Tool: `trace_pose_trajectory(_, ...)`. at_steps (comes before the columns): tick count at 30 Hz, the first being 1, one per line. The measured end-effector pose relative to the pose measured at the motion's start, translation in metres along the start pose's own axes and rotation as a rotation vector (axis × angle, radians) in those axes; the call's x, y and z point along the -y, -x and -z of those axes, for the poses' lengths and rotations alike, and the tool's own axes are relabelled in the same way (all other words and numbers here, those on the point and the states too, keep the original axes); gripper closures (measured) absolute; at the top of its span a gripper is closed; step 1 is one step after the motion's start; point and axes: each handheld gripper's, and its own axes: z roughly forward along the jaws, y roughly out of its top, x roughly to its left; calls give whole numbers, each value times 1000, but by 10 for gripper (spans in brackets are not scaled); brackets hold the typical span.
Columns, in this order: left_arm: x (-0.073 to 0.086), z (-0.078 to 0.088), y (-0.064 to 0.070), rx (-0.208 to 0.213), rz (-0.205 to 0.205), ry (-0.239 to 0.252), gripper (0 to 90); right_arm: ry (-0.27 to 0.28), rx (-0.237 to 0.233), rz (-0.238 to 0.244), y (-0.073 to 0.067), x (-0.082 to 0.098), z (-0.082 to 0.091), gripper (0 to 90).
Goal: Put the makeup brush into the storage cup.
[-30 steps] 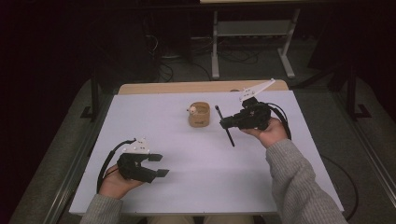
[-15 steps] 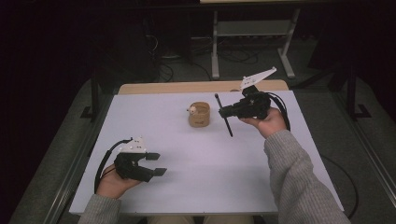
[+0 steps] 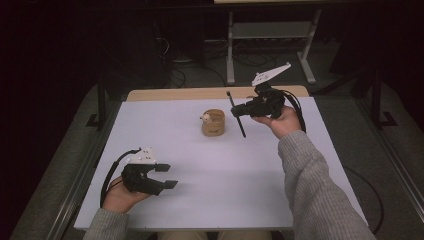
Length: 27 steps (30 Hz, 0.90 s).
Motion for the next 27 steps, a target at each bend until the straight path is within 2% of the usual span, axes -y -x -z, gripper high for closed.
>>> trace_pose_trajectory(10,0,2,0,0,5,7,353,3,8,-3,9,-11,-7,831)
trace_pose_trajectory(27,1,4,-1,3,3,20,350,19,12,9,22,-46,-31,832)
